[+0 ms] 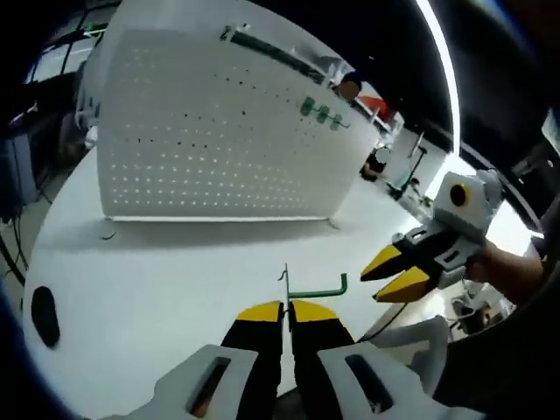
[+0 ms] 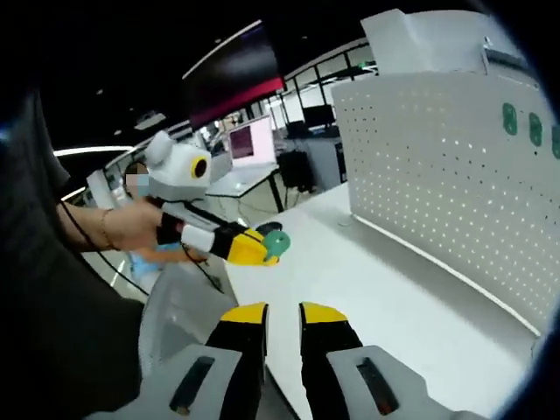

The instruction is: Insert the hook assembly into the mounting plate slot until the hook locks in place.

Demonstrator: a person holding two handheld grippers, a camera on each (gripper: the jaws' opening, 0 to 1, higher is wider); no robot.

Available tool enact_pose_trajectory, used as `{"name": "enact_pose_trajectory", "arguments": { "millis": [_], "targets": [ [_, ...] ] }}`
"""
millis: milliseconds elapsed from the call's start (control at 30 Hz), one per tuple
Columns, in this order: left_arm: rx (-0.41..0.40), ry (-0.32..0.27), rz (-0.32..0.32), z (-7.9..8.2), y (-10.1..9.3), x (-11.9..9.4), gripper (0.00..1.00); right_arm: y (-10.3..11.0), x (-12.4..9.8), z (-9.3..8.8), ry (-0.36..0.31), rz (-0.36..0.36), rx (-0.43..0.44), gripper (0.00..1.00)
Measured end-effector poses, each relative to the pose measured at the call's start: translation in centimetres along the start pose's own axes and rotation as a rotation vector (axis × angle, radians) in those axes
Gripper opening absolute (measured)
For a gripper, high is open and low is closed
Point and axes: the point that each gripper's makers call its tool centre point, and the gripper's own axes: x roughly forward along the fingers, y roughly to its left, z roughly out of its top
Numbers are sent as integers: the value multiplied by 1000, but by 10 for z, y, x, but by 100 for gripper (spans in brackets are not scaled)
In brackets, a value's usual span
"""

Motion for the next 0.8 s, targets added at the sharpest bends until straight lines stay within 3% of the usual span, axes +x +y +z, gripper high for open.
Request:
{"name": "enact_pose_trajectory", "arguments": {
  "millis": [133,400,567,667,700,800],
  "targets": [
    [7,-50,31,15,8,-5,2,0,-3,-1,-9,-7,13,12],
    [-2,-92,74,23,9,-8,2,8,-2,10,-51,-5,33,12],
    [9,-127,53,29,-2,-7,2,15,3,30,-147,11,98,12],
    [19,-143,43,32,-8,-6,2,11,4,43,-207,-6,149,12],
    [20,-144,43,33,-10,-5,2,4,1,53,-269,-49,155,12],
    [24,-139,49,33,-11,-4,2,2,-1,63,-317,-43,214,12]
  ]
}}
